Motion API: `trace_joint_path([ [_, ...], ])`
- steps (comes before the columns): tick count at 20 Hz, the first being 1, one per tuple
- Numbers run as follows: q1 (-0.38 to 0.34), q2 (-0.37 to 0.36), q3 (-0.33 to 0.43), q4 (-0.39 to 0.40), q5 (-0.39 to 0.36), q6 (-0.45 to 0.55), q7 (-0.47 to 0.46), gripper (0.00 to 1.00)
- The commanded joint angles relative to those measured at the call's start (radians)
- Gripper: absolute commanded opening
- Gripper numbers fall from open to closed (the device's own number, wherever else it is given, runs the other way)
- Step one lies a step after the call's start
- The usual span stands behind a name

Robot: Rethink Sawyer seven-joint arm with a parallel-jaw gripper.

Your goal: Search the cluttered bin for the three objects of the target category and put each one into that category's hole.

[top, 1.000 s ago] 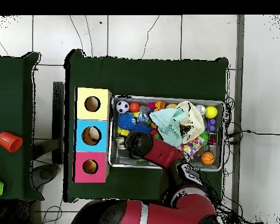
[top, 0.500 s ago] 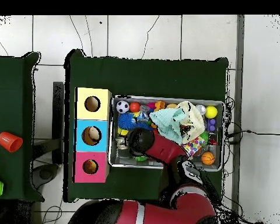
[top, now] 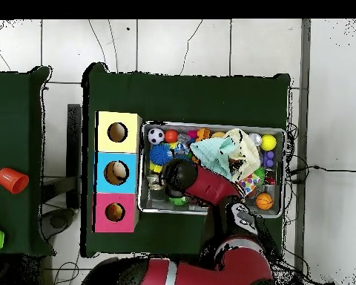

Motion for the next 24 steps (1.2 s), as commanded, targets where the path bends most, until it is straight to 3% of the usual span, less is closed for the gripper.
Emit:
trace_joint_path([
  [1, 0.012, -0.022, -0.014, -0.123, 0.055, 0.124, 0.269, 0.0],
  [7, 0.036, -0.017, -0.043, -0.164, 0.06, 0.195, 0.295, 0.0],
  [24, 0.04, -0.047, -0.049, -0.174, 0.095, 0.297, 0.323, 0.0],
])
